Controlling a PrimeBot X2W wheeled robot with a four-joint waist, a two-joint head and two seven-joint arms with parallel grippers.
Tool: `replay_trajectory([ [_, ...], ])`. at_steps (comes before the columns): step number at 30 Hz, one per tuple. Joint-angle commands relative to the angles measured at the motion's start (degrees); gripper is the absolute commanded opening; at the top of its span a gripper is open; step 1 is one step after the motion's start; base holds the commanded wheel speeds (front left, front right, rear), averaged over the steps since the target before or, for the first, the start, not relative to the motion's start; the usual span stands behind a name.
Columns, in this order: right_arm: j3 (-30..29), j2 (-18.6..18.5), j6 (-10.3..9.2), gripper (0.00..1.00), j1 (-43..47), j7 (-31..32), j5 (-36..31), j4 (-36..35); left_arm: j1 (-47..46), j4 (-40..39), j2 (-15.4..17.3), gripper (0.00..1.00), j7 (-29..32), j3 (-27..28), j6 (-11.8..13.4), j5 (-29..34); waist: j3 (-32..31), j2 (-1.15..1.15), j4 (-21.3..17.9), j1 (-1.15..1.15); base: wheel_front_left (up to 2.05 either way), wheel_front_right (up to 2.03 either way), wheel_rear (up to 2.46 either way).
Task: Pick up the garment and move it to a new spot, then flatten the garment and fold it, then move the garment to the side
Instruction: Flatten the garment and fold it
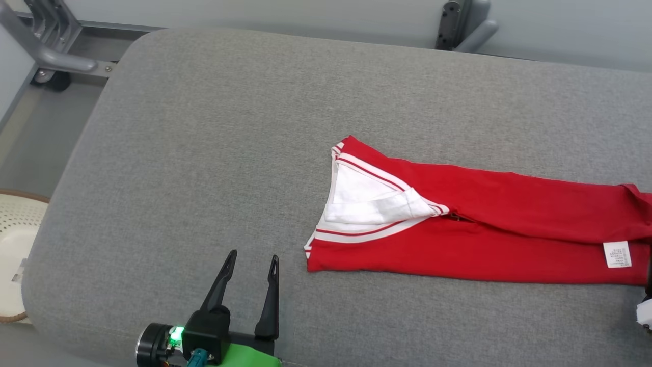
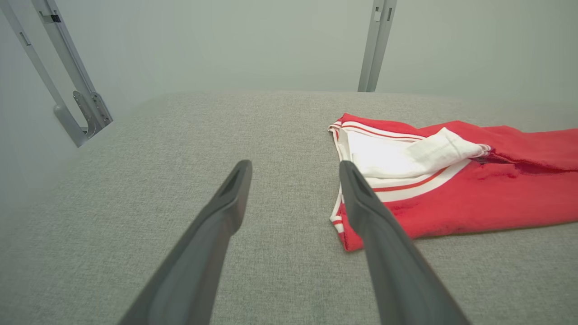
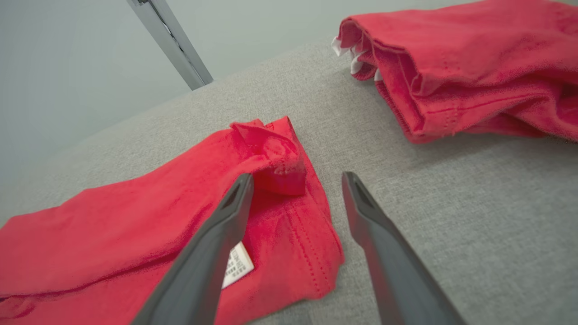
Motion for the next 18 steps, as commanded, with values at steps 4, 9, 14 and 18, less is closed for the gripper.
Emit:
replay_trajectory([
  [4, -2.47, -0.53, 0.00, 1.00, -4.11, 2.04, -1.77, 7.59, 1.92, 0.64, -1.67, 1.00, -0.13, 1.86, -1.91, 3.25, -1.66, 0.00, 3.52, 0.00, 0.00, 0.00, 0.00],
  [9, -3.59, -1.07, 0.00, 1.00, -7.88, 4.57, -3.45, 14.79, 2.40, 0.94, -2.75, 1.00, -0.13, 2.75, -3.72, 6.04, -1.47, 0.00, 4.65, 0.00, 0.00, 0.00, 0.00],
  [14, -4.01, -0.71, 0.00, 0.80, -10.43, 6.84, -4.37, 20.19, 2.90, 1.27, -3.58, 1.00, -0.13, 3.71, -5.23, 7.94, -1.33, 0.00, 5.03, 0.00, 0.00, 0.00, 0.00],
  [18, -4.47, -0.50, 0.00, 0.99, -10.62, 6.88, -3.92, 21.52, 3.16, 1.63, -3.87, 1.00, -0.13, 4.10, -6.05, 8.66, -1.37, 0.00, 4.91, 0.00, 0.00, 0.00, 0.00],
])
